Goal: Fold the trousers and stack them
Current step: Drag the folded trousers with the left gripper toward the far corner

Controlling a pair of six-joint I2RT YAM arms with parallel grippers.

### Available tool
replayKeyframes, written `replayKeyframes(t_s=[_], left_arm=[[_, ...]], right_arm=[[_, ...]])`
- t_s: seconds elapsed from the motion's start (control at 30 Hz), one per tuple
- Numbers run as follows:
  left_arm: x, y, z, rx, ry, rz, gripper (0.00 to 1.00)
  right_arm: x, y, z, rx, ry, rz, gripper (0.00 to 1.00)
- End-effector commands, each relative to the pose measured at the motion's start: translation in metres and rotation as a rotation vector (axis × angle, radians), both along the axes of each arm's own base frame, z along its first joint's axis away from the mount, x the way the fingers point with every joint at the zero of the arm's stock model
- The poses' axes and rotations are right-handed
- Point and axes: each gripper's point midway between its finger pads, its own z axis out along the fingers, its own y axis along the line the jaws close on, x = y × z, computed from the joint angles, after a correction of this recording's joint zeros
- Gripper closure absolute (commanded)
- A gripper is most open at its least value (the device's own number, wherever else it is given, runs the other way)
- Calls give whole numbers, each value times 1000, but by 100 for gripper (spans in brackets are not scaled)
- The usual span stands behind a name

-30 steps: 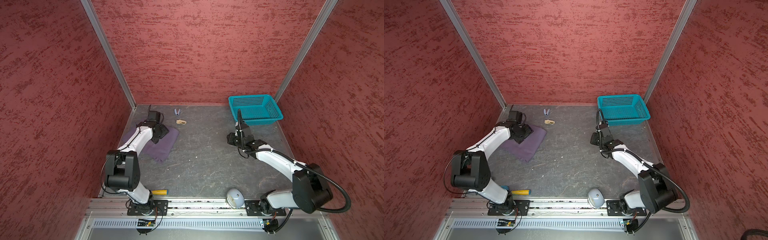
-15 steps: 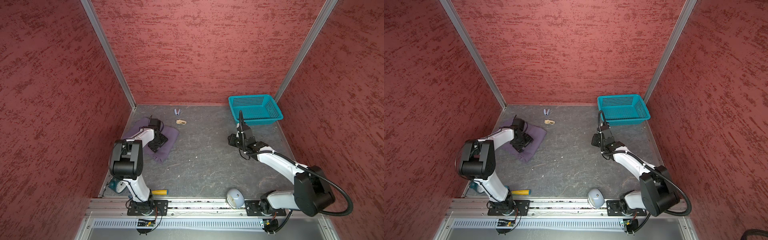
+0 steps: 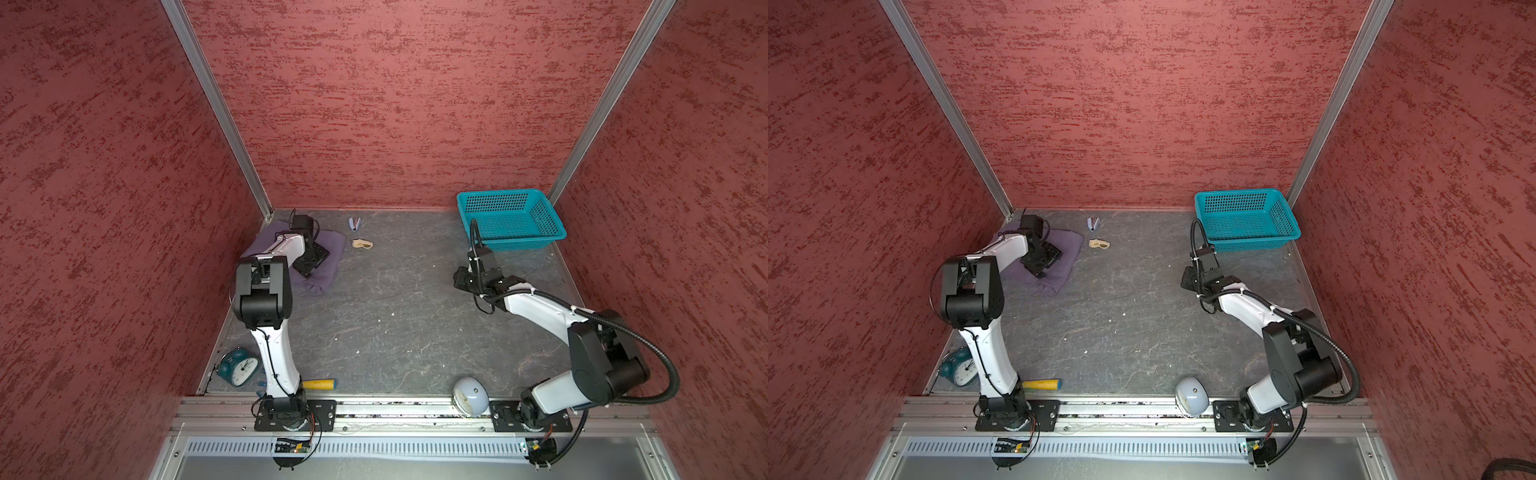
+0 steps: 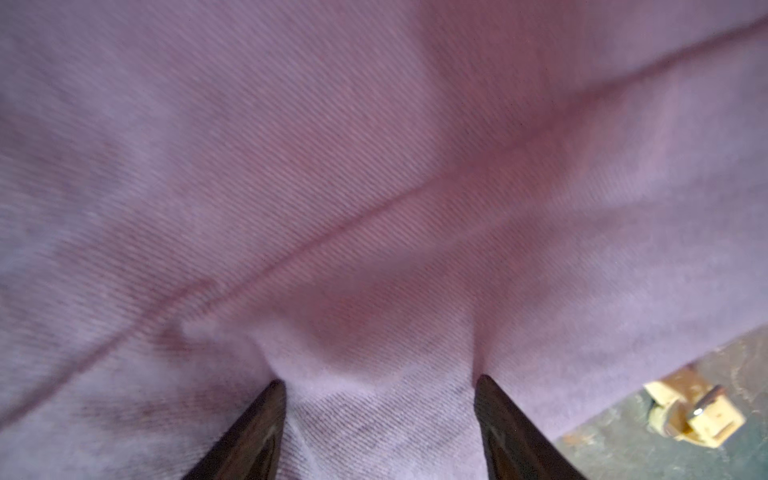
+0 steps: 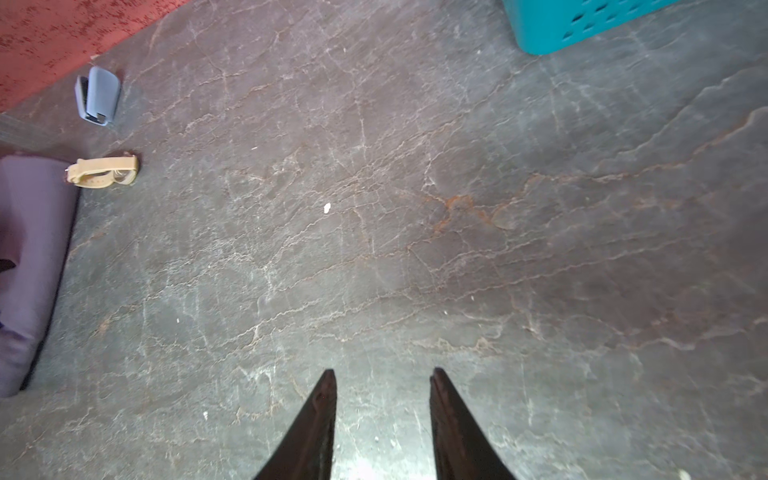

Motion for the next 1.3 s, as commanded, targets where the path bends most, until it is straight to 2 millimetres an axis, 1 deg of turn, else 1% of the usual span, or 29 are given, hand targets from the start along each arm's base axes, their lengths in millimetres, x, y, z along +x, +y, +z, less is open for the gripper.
replayKeyframes(t_s=[0.0,0.13,0.4,0.5,0.63,0.7,0.87,1.07,1.17,1.23,1.27], left_arm=[[7,-13,-33,-19,51,-58,28],[25,-26,-36,-12,52,-102,28],[62,-55,-40,7,48,-213,28],[77,-70,-37,-10,23,-259,28],[88,-90,-35,-9,20,-317,28],[90,-99,-34,-12,16,-338,28],[86,-111,-30,-26,17,-359,28],[80,-139,-12,-36,-14,-441,28],[77,-139,-2,-19,-15,-441,26],[73,-133,9,-13,-22,-426,26],[71,-129,19,-7,-35,-419,24]], right_arm=[[16,5,9,13,-28,12,61],[21,7,4,16,-16,23,61],[26,1,-9,13,6,18,61],[27,0,-14,21,15,18,61],[29,-1,-18,31,24,21,62],[29,-1,-20,36,29,22,62],[29,-3,-21,46,33,24,62],[25,-4,-19,62,28,23,62],[23,-4,-13,75,16,25,62],[21,-5,-8,79,3,26,62],[20,-5,-4,77,-5,29,62]])
